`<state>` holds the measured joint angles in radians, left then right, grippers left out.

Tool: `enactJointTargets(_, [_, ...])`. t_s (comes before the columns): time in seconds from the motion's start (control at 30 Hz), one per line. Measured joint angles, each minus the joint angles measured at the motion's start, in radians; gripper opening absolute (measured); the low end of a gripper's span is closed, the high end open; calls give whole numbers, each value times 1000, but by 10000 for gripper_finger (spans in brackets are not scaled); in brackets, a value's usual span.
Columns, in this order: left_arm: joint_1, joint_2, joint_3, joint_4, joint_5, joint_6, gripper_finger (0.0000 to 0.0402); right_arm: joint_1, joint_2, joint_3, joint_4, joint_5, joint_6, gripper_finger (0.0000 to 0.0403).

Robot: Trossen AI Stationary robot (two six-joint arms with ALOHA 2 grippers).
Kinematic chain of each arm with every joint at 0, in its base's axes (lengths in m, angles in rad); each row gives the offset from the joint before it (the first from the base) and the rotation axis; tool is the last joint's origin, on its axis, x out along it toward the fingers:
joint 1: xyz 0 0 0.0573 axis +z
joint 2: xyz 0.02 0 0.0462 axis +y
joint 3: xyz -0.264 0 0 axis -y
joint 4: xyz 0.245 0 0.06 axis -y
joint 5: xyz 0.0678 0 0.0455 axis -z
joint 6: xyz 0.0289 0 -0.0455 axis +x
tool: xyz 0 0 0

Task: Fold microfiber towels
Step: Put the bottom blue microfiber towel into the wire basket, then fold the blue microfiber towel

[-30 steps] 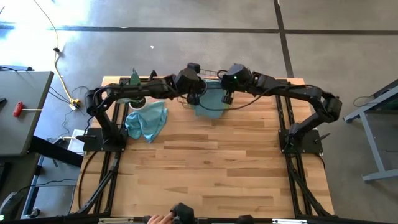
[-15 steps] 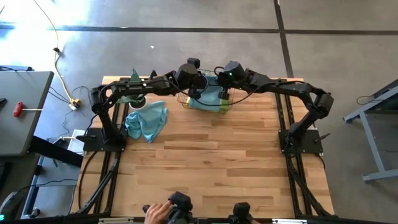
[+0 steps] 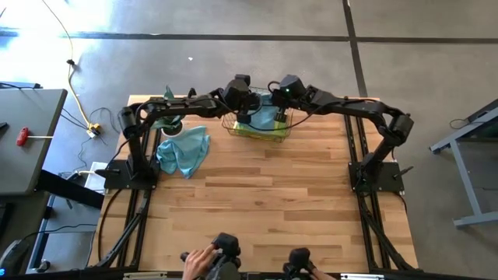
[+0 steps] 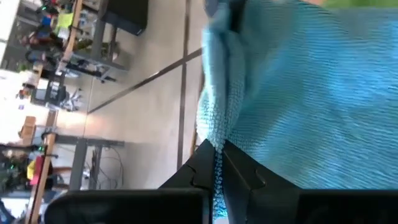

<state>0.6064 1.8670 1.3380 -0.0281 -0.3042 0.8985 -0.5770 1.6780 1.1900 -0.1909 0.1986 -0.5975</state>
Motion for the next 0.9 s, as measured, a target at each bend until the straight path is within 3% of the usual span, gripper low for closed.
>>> enactJointTargets(0.17, [0, 4, 0, 64, -15, -71, 12, 1, 24, 0, 15, 57, -62, 67])
enactJointTargets(0.33, [1, 4, 0, 131, -96, -85, 49, 7, 14, 0, 52, 212, -62, 146])
enactJointTargets(0.47, [4, 4, 0, 66, -175, -140, 92, 6, -2, 2, 32, 167, 19, 189])
enactJointTargets(0.63, [2, 5, 0, -36, -210, -188, 139, 3, -2, 1, 8, 150, 40, 201])
enactJointTargets(0.8, [-7, -14, 0, -61, -439, -235, 162, 9, -33, 1, -6, 250, 47, 197])
enactJointTargets(0.9, [-8, -65, 0, -197, -425, -315, 159, 19, -69, 1, -64, 262, 89, 193])
